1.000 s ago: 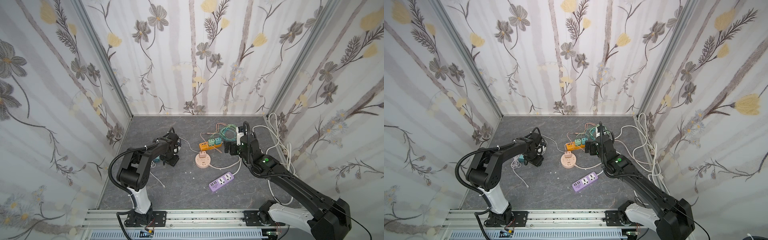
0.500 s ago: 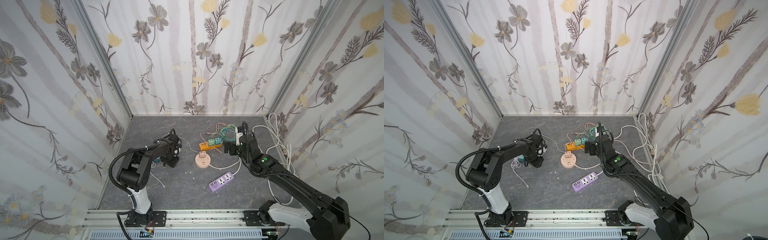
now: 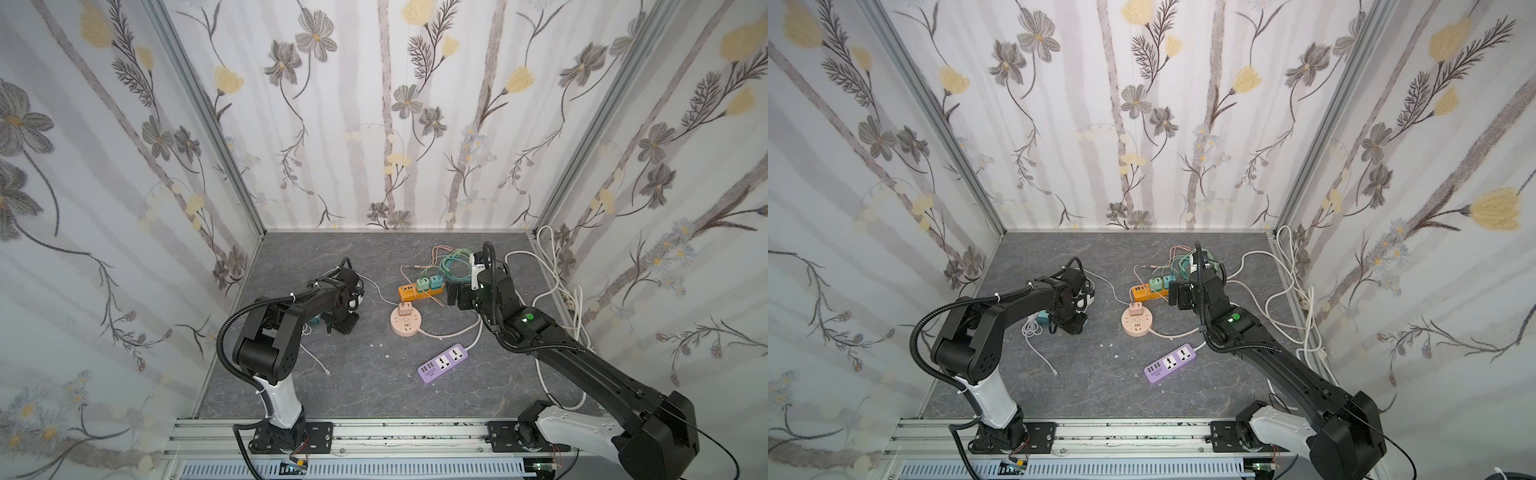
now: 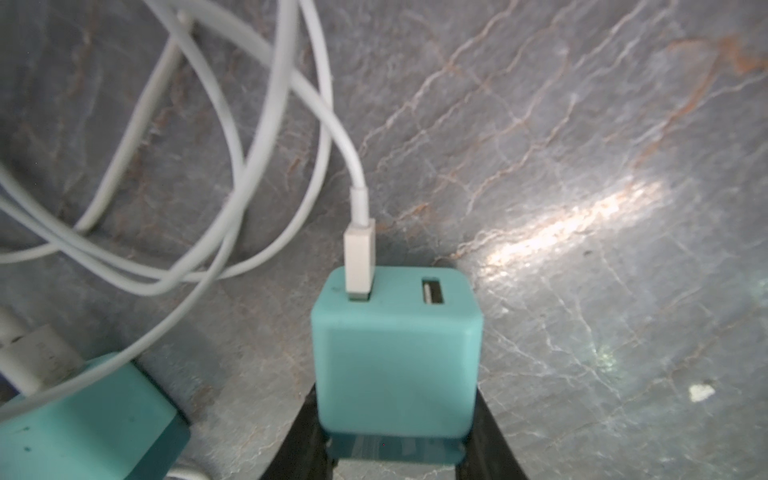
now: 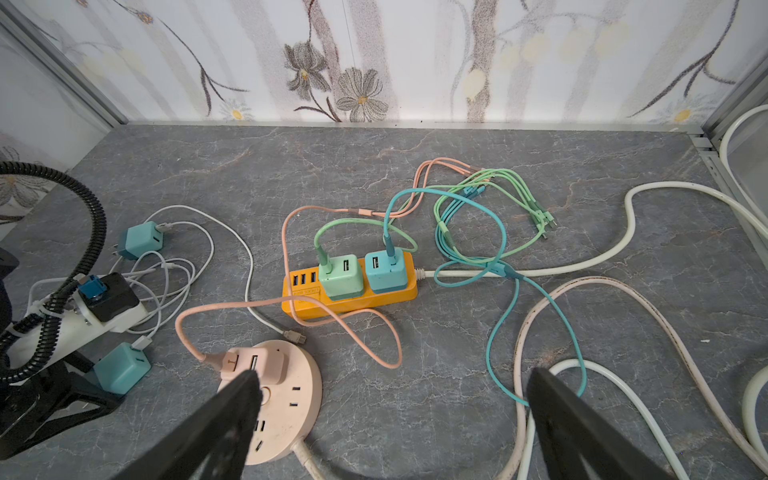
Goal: Insert the plug
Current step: 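Lift the teal charger with the left gripper while the right gripper reaches toward it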
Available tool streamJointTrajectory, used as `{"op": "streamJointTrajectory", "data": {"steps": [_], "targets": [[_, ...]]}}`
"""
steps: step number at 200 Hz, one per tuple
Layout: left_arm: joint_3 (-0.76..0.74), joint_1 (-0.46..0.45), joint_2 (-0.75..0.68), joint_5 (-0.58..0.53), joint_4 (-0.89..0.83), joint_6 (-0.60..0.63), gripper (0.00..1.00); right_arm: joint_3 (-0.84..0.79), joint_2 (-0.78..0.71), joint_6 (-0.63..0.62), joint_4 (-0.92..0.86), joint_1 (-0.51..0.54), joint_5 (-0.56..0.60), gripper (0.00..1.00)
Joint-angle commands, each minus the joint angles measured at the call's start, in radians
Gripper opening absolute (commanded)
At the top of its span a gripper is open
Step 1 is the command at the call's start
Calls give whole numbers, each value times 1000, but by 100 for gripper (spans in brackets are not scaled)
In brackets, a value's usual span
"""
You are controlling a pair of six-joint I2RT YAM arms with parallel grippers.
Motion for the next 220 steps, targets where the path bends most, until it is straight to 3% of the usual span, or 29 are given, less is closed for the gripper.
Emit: {"op": "streamJointTrajectory", "data": {"steps": [1,7,37,57,86,110,139,168,220], "targets": [[-2,-2,-11,-2,18,-20,4,-4,-3,10,23,2,9,99],[-5,-3,-22,6,27,-26,0,-12,-5,10,38,1,0,99],[-63,-5,-168,86,109,-65,0,-34,-8,15,94,1,-58,99],[-108,-7,-312,142,175,-95,0,-32,-1,-41,138,1,-250,96],[-145,-8,-494,190,222,-108,0,30,39,13,106,3,-330,96],[-146,-14,-600,223,237,-103,0,134,100,37,37,3,-485,94],[-169,-65,-676,250,314,7,0,236,184,109,-33,7,-670,87],[-148,-115,-665,267,342,158,0,263,220,174,-2,18,-803,78],[-176,-160,-615,213,502,413,0,285,278,195,3,44,-931,61]]}}
